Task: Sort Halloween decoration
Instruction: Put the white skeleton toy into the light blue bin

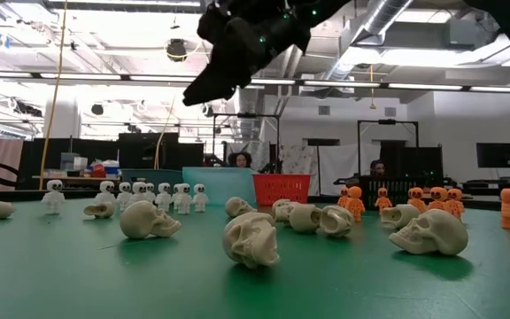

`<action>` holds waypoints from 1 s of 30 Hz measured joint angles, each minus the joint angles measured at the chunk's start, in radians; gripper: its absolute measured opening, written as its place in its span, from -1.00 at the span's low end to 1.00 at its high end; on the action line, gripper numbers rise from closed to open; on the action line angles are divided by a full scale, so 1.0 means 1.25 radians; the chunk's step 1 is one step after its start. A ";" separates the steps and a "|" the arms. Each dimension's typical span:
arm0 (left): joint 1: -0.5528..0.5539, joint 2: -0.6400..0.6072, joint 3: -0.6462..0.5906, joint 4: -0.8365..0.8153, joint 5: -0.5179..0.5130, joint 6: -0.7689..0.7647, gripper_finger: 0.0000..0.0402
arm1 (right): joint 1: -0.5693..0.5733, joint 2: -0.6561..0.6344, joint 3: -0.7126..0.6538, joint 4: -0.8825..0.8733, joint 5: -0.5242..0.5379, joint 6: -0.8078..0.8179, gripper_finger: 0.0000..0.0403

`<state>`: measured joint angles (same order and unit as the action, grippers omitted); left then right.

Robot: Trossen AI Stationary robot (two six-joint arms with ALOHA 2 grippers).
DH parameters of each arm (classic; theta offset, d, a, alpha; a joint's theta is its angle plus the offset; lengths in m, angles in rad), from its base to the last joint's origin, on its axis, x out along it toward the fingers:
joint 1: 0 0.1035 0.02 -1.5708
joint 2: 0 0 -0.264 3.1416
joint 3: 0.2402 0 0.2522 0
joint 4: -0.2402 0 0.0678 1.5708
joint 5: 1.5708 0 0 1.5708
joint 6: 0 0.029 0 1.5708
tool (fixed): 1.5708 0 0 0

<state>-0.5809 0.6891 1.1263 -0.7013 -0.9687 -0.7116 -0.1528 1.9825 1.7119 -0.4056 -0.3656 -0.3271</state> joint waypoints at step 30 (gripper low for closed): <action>0.000 0.000 0.000 -0.022 0.014 -0.003 -0.40 | 0.054 0.105 0.000 -0.060 0.046 -0.072 -0.34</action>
<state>-0.5809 0.6895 1.1259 -0.7286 -0.9516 -0.7155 -0.0848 2.1143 1.7123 -0.4807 -0.3083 -0.4168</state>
